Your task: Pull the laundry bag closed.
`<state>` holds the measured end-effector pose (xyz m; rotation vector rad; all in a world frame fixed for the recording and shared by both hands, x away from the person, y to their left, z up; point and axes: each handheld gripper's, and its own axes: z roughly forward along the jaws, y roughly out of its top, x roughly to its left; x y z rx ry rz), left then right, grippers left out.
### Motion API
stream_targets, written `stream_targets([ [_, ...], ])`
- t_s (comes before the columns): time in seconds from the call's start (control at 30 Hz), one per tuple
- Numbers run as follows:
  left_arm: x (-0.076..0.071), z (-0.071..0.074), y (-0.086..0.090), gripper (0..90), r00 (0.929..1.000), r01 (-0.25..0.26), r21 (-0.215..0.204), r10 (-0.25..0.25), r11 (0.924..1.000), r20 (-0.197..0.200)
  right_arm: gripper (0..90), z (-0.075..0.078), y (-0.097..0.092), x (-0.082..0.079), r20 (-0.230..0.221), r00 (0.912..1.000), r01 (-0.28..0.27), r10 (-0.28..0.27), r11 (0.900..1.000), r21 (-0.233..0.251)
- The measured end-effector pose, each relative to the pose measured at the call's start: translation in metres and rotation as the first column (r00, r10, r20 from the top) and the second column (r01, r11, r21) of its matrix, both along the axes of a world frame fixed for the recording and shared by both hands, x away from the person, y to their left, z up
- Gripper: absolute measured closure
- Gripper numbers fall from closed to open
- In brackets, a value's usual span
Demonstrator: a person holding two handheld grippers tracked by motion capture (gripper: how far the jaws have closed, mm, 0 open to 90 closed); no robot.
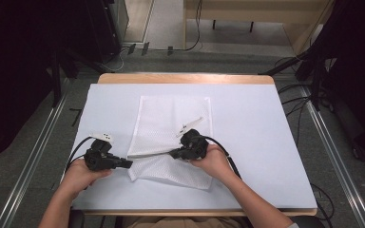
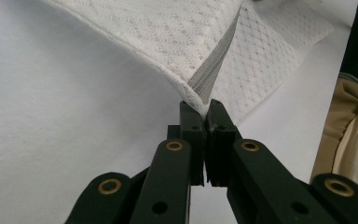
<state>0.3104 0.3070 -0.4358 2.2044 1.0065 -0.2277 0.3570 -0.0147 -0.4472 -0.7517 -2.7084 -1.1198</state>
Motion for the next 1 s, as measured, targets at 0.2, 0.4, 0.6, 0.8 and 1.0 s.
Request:
stream_targets([
  [0.2, 0.000, 0.000, 0.000, 88.6, 1.0000, 0.001, 0.003, -0.001, 1.0000, -0.003, 88.3, -0.001, -0.006, 0.001, 0.000, 0.9999, 0.013, -0.013, 0.9999, -0.007],
  [0.4, 0.000, -0.001, 0.002, 88.6, 0.9999, -0.010, -0.003, 0.010, 0.9999, -0.006, 88.3, -0.001, -0.014, 0.003, -0.014, 0.9992, 0.036, -0.036, 0.9993, -0.013],
  [0.6, -0.001, 0.000, 0.002, 88.6, 1.0000, -0.005, -0.003, 0.005, 1.0000, -0.008, 88.2, 0.000, -0.016, 0.000, -0.013, 0.9994, 0.031, -0.031, 0.9995, -0.010],
  [0.8, -0.001, -0.001, 0.003, 88.6, 0.9999, -0.006, -0.005, 0.006, 1.0000, -0.013, 88.2, 0.001, -0.020, 0.000, -0.009, 0.9993, 0.035, -0.035, 0.9993, -0.016],
  [1.0, -0.001, -0.001, 0.003, 88.6, 0.9999, 0.001, -0.006, -0.001, 1.0000, -0.014, 88.2, 0.001, -0.025, -0.001, -0.013, 0.9993, 0.036, -0.036, 0.9992, -0.018],
])
